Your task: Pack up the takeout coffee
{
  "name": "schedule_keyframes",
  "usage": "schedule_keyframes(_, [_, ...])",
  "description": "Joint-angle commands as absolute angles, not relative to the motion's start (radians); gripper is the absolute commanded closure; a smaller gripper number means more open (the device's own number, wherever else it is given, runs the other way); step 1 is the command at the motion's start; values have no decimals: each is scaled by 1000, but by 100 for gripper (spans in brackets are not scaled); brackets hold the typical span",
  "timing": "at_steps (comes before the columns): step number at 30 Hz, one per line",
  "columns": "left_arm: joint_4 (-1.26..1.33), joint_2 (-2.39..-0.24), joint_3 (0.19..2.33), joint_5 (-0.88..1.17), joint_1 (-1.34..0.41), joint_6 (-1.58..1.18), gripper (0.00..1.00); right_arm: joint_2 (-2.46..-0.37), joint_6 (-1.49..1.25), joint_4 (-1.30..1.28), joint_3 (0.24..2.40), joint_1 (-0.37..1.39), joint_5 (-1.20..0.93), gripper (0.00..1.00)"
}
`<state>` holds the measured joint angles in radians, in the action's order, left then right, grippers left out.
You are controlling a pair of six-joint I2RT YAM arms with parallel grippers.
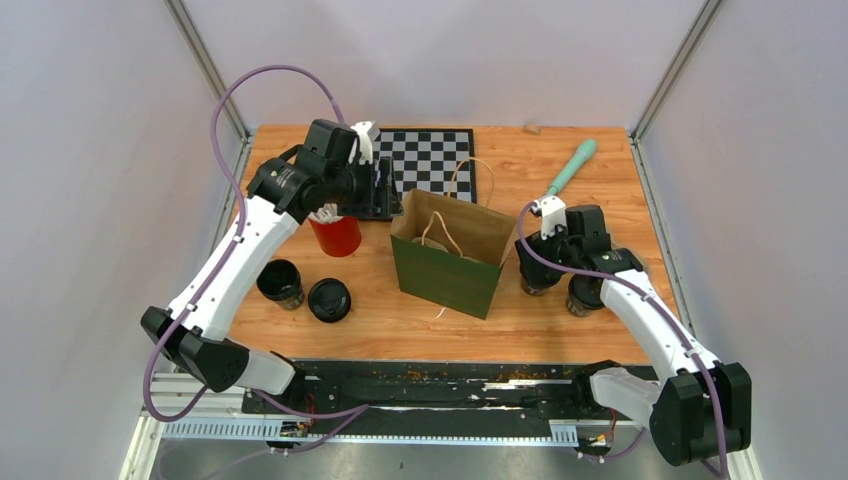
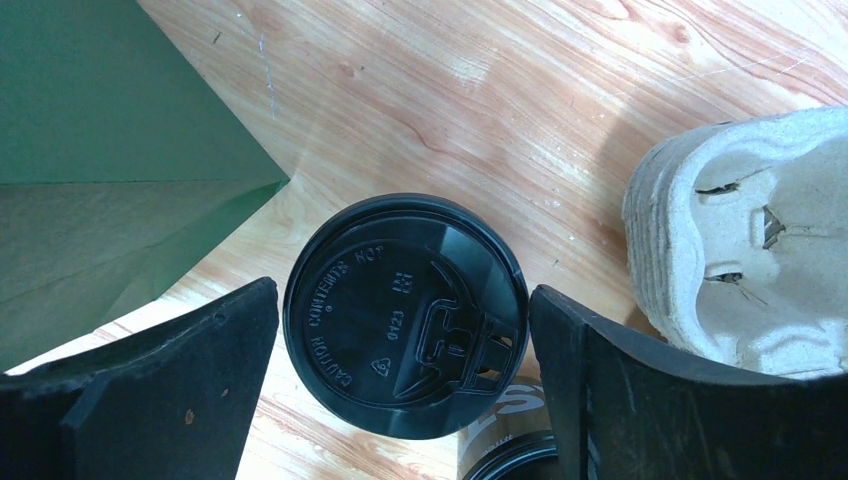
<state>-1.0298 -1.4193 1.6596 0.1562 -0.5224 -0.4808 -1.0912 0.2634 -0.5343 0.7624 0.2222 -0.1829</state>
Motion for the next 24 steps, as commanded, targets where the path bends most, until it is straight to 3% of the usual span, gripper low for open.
schedule_keyframes(1, [-1023,-1371,1656,166,-520,-464,25,-1077,253,-522,781,211,-196,6])
schedule_keyframes(24, [-1025,-1359,1652,160,-520,-474,25,-1074,278,-510,768,195,-208,16])
